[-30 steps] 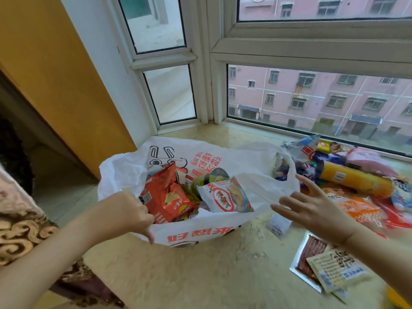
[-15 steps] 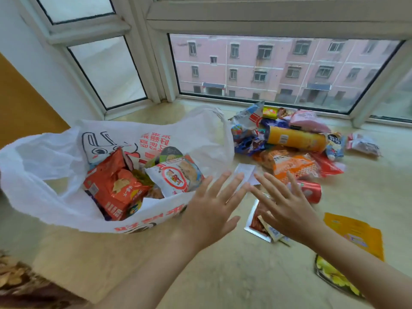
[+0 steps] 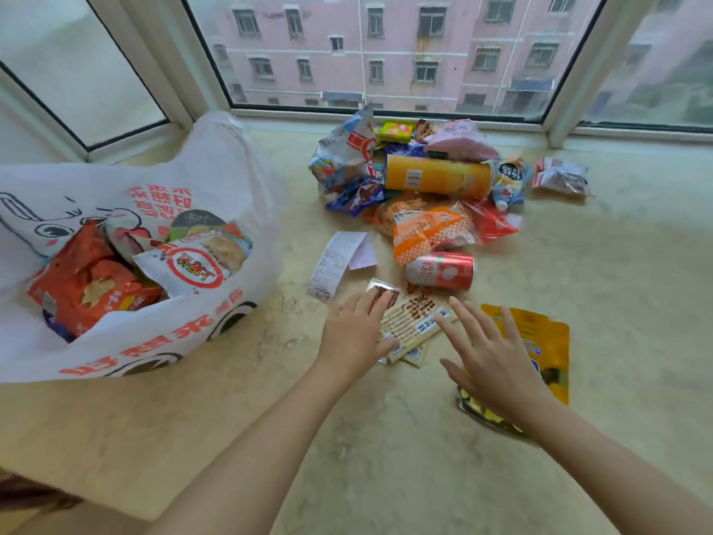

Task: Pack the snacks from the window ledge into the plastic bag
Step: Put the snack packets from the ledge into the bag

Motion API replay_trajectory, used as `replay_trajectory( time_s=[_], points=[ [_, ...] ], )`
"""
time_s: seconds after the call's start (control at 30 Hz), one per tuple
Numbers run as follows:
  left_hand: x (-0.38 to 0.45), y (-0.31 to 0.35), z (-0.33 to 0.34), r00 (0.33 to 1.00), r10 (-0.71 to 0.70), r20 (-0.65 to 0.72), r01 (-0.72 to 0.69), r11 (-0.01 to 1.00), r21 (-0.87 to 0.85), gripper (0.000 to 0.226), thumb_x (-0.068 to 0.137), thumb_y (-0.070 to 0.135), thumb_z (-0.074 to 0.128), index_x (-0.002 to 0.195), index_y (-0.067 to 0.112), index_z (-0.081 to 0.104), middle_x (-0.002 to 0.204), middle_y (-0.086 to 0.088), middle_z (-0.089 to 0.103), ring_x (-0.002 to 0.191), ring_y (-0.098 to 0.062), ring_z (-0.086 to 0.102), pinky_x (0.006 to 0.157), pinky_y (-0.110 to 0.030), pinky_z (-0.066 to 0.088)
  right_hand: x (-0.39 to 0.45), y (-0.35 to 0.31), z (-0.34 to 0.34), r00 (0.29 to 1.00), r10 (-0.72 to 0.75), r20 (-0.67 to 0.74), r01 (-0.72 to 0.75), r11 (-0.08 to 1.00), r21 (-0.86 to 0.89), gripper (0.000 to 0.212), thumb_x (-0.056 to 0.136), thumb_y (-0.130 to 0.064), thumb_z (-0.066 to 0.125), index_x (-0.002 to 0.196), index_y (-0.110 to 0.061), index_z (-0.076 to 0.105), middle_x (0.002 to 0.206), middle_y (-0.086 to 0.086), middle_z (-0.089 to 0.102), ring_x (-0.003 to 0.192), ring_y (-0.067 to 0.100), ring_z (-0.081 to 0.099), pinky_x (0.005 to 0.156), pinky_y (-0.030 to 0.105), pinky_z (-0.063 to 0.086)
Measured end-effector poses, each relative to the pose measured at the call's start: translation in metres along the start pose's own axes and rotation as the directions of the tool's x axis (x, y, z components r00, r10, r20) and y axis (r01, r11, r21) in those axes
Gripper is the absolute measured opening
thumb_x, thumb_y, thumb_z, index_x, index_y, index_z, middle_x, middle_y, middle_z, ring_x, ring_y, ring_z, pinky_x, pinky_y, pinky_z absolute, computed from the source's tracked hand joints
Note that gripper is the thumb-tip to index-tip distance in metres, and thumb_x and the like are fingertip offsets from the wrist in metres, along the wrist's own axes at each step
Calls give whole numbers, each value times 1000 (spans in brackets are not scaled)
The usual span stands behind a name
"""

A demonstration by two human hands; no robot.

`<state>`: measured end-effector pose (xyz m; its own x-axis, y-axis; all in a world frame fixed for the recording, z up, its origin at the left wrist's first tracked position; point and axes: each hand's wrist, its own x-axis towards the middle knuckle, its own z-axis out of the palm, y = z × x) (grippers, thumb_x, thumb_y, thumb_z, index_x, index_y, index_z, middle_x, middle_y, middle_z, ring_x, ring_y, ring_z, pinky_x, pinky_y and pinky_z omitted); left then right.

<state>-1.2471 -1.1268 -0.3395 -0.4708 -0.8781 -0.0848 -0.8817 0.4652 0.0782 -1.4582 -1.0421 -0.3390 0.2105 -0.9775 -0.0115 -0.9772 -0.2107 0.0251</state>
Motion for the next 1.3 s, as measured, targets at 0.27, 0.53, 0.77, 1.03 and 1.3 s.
replay_trajectory(
  time_s=[0.27,0.53,0.77,1.03,1.3],
  points=[
    [39,6,40,914,-390,115,406,854,-326,94,74,68,62,146,19,27,149,-3,33,139,-23,26,104,-41,35,18,-33,45,942,312,126,-337,868,364,80,86,-54,56,149,-15,27,154,18,26,138,31,34,107,38,36],
    [56,5,42,854,-447,268,487,500,-716,101,60,32,88,144,17,34,133,-2,49,124,-21,47,103,-36,40,48,-58,46,895,387,220,-427,610,668,76,86,-41,65,149,-23,25,158,0,18,146,22,11,117,34,16],
    [52,0,34,865,-326,382,496,436,-751,47,64,23,86,99,15,56,95,1,68,87,-16,66,82,-39,55,54,-56,43,837,516,186,-407,359,840,75,75,-8,77,140,-16,39,138,0,43,130,14,40,108,24,29],
    [36,-25,13,873,-258,414,466,191,-864,47,73,9,81,110,19,55,98,1,70,90,-14,68,79,-33,57,62,-55,28,673,569,473,-416,-238,878,107,68,-8,83,151,-16,16,138,1,50,113,9,52,86,26,46],
    [28,-37,12,890,-236,390,429,146,-891,42,75,19,81,111,23,59,102,1,72,95,-14,69,81,-39,58,65,-54,20,674,537,507,-380,-336,862,86,72,2,78,142,-26,34,101,3,72,95,17,69,79,48,57]
  ],
)
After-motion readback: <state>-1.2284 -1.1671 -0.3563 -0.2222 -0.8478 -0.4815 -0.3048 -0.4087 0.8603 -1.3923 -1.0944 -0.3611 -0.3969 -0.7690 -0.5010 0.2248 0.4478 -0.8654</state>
